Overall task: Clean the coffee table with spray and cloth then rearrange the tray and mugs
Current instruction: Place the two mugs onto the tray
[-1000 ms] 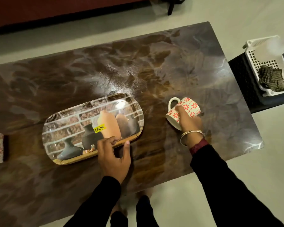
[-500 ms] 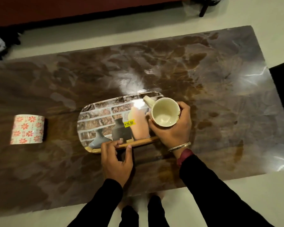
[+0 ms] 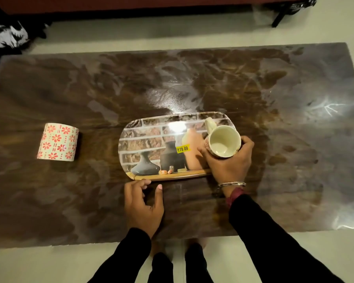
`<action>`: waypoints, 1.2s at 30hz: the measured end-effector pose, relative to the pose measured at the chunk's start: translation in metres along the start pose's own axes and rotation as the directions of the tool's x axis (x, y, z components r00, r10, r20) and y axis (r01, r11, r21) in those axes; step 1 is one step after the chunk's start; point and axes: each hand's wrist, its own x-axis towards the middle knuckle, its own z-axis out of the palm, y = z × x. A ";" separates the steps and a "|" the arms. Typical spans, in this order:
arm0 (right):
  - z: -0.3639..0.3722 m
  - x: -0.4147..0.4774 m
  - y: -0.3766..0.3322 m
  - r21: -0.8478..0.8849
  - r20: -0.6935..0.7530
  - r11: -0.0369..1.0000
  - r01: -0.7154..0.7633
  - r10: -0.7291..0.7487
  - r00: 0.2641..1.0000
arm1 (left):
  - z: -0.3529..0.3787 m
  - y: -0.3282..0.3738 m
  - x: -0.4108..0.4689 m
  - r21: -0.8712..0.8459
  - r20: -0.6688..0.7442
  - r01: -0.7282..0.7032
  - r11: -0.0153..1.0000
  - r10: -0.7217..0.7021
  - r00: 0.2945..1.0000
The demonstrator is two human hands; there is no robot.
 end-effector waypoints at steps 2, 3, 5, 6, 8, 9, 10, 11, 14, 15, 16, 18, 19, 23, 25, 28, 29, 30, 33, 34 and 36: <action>-0.002 -0.007 0.002 -0.008 -0.072 0.999 0.033 -0.033 0.997 | -0.002 -0.001 -0.001 -0.006 -0.004 0.024 1.000 -0.024 1.000; -0.004 -0.014 0.004 -0.028 -0.129 0.998 0.055 -0.058 0.990 | -0.003 -0.002 -0.002 -0.013 -0.011 0.041 0.999 -0.041 0.999; -0.008 -0.038 0.001 -0.094 -0.226 0.994 0.062 -0.082 0.971 | -0.006 -0.004 -0.003 -0.022 -0.027 0.067 0.998 -0.068 0.997; -0.008 -0.055 -0.002 -0.121 -0.231 0.990 0.067 -0.093 0.968 | -0.007 -0.005 -0.004 -0.027 -0.032 0.073 0.997 -0.074 0.997; -0.001 -0.095 -0.014 -0.152 -0.119 0.984 0.090 -0.109 0.987 | -0.013 -0.012 -0.007 -0.031 -0.032 0.091 0.995 -0.092 0.995; 0.008 -0.114 -0.021 -0.146 -0.014 0.985 0.092 -0.095 0.995 | -0.016 -0.016 -0.009 -0.024 -0.022 0.091 0.996 -0.092 0.996; 0.021 -0.129 -0.029 -0.108 0.109 0.991 0.080 -0.068 0.992 | -0.021 -0.022 -0.012 -0.016 -0.008 0.083 0.996 -0.083 0.996; 0.033 -0.138 -0.038 -0.048 0.226 0.996 0.072 -0.059 0.972 | -0.024 -0.027 -0.016 -0.016 0.015 0.075 0.997 -0.075 0.997; 0.088 -0.152 -0.079 0.067 0.408 0.991 0.118 -0.135 0.903 | -0.040 -0.046 -0.021 -0.029 0.046 0.121 0.992 -0.119 0.992; 0.109 -0.153 -0.096 0.091 0.442 0.990 0.111 -0.140 0.886 | -0.046 -0.053 -0.020 -0.029 0.023 0.150 0.988 -0.150 0.988; 0.131 -0.155 -0.114 0.104 0.494 0.992 0.071 -0.113 0.862 | -0.054 -0.061 -0.017 -0.027 -0.011 0.180 0.983 -0.180 0.984; 0.168 -0.149 -0.137 0.068 0.587 0.998 -0.019 -0.025 0.809 | -0.062 -0.067 -0.007 -0.036 -0.064 0.229 0.973 -0.231 0.971; 0.186 -0.149 -0.147 0.030 0.625 0.999 -0.022 -0.001 0.781 | -0.069 -0.073 0.001 -0.048 -0.094 0.256 0.966 -0.259 0.961; 0.226 -0.154 -0.175 -0.082 0.714 0.997 0.009 0.053 0.698 | -0.100 -0.102 0.045 -0.075 -0.265 0.304 0.950 -0.313 0.912; 0.238 -0.156 -0.186 -0.128 0.736 0.989 -0.073 0.144 0.662 | -0.117 -0.115 0.071 -0.122 -0.364 0.307 0.944 -0.330 0.871; 0.254 -0.157 -0.209 -0.157 0.725 0.961 -0.230 0.270 0.633 | -0.136 -0.130 0.111 -0.249 -0.378 0.319 0.914 -0.395 0.837; 0.259 -0.156 -0.218 -0.159 0.734 0.949 -0.273 0.299 0.610 | -0.140 -0.135 0.124 -0.280 -0.312 0.341 0.897 -0.421 0.852; 0.265 -0.156 -0.226 -0.165 0.744 0.933 -0.320 0.331 0.581 | -0.143 -0.139 0.136 -0.293 -0.236 0.364 0.884 -0.436 0.869; 0.273 -0.154 -0.242 -0.177 0.766 0.885 -0.430 0.399 0.505 | -0.145 -0.145 0.163 -0.268 -0.095 0.405 0.874 -0.443 0.892; 0.272 -0.152 -0.243 -0.172 0.763 0.870 -0.461 0.414 0.496 | -0.145 -0.143 0.168 -0.263 -0.098 0.398 0.879 -0.434 0.895; 0.264 -0.152 -0.239 -0.154 0.757 0.837 -0.525 0.441 0.482 | -0.142 -0.136 0.170 -0.287 -0.144 0.348 0.892 -0.400 0.905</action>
